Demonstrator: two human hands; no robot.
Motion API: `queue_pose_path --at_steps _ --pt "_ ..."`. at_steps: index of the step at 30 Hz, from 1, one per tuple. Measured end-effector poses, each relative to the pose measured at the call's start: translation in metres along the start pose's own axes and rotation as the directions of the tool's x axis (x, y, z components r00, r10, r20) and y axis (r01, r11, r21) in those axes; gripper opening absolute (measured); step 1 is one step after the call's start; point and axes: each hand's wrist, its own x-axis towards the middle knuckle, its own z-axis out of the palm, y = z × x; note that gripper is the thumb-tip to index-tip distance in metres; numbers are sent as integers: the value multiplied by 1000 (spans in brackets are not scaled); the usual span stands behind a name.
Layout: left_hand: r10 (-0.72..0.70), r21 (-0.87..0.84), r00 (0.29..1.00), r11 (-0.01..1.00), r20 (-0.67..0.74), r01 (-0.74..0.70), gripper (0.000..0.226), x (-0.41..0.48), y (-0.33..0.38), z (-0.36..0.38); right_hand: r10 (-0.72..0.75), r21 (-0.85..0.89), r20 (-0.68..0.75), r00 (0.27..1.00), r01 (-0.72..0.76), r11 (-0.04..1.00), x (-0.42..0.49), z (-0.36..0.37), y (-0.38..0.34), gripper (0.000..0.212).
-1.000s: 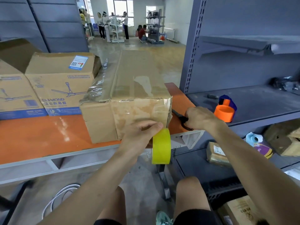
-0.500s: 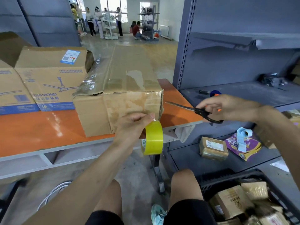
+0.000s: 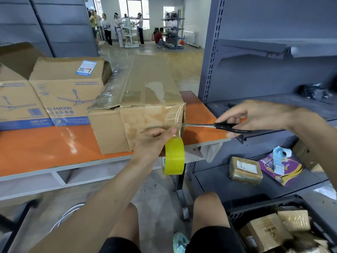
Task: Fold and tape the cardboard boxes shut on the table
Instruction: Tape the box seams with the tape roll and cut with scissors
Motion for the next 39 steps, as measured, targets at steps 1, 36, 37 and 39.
queue_pose_path --at_steps 1,36,37,39 --pt "2 3 1000 1000 5 -2 28 1 0 0 -1 42 13 1000 1 999 -1 -1 -2 28" --pt "25 38 1000 999 14 -25 24 6 -5 -2 -27 208 85 996 9 978 16 0 -5 39" --pt "22 36 1000 999 19 -23 25 6 -5 -2 -24 207 79 997 7 978 16 0 -4 39" --pt "9 41 999 999 41 -11 26 6 -4 -2 -11 196 73 997 -4 981 16 -1 -1 37"
